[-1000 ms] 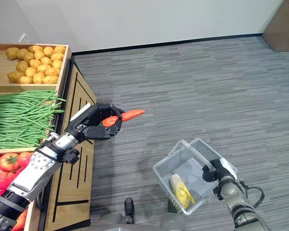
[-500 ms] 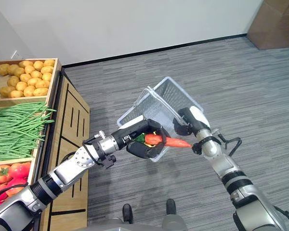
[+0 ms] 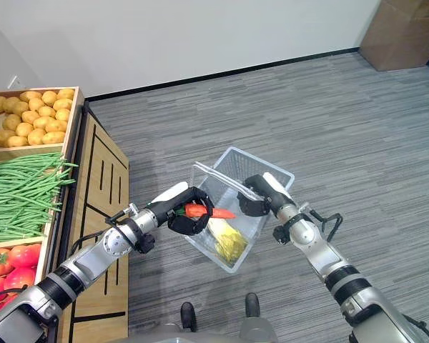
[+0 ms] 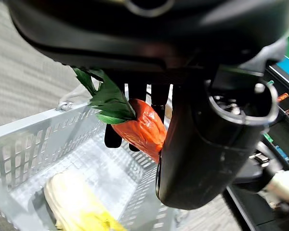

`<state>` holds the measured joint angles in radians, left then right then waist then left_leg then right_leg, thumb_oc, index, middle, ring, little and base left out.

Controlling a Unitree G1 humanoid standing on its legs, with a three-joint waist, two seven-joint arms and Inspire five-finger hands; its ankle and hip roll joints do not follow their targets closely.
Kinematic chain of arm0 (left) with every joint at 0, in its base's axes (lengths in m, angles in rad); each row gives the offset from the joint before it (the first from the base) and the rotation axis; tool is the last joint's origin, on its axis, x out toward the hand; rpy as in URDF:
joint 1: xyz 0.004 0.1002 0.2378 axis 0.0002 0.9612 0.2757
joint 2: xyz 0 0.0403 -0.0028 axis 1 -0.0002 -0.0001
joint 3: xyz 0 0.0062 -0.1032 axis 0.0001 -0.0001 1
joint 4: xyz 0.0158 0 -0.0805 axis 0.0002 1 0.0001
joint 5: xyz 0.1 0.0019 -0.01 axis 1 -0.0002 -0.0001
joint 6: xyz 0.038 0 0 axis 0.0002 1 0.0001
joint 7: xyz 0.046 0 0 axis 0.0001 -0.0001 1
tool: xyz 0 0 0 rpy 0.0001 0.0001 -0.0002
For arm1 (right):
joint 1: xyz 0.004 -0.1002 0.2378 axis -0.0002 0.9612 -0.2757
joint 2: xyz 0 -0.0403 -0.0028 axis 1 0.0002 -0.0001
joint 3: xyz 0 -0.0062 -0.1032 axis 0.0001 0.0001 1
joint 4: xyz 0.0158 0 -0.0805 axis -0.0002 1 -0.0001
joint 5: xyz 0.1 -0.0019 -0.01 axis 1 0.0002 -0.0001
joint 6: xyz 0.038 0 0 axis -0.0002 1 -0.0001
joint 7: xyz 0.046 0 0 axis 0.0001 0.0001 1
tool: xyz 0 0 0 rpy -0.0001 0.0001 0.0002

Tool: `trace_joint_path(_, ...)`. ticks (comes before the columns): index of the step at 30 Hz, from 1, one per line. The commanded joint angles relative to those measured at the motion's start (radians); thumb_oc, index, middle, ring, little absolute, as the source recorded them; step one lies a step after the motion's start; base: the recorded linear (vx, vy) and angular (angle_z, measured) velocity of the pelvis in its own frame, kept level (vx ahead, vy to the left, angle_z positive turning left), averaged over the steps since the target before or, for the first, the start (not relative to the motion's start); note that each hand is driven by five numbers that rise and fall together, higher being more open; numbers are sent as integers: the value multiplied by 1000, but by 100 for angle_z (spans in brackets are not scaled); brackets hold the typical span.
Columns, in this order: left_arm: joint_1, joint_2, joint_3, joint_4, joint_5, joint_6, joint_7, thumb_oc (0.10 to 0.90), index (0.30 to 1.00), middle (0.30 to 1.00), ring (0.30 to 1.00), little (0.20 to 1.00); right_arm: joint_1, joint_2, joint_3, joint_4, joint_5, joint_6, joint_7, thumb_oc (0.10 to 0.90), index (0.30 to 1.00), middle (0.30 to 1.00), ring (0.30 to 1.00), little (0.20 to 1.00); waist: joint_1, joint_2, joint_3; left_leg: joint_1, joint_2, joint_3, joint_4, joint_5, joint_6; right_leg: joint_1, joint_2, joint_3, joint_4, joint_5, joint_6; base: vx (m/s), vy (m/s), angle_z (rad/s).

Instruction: Get the vegetables into the basket

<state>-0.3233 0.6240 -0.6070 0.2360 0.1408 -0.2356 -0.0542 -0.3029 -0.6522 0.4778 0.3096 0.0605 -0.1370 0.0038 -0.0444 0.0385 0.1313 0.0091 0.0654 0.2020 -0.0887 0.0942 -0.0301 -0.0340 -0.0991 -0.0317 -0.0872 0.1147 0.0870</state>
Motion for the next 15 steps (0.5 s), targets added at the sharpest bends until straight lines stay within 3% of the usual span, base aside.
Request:
trace_joint_path(1,-92,-9,28,44,75,-94,101,400,300,300,300,300,-106,2,-60,-151,130,-170,-6,400,300,300,300,300,10,-70,-120,15,46,1,1,-67,-73,-11,-82,-8,0,-12,111,7,-11,-7)
trace_joint_path(6,-121,-18,24,85,201,-94,180,400,300,300,300,300,-110,-2,-30,-219,170,-183,24,400,300,300,300,300,5,-75,-122,18,48,10,1,-68,-75,-11,-81,-4,0,-13,114,0,-1,-1)
trace_joint_path(13,-156,-75,11,201,385,-34,308,400,300,300,300,300,-114,46,20,-278,214,-186,38,400,300,300,300,300,-2,-76,-119,22,55,24,1,-67,-80,-14,-76,-2,0,-13,114,-3,-8,-8)
trace_joint_path(14,-167,-82,9,231,446,-8,342,565,531,531,531,531,-111,52,27,-290,216,-186,36,400,300,300,300,300,-3,-78,-120,22,57,24,1,-67,-81,-12,-75,-3,0,-14,113,5,-18,-11)
trace_joint_path(15,-167,-84,8,233,448,-7,344,565,531,531,531,531,-111,52,27,-290,215,-186,36,400,300,300,300,300,-3,-78,-120,22,57,24,1,-67,-81,-12,-75,-3,0,-14,113,0,0,0)
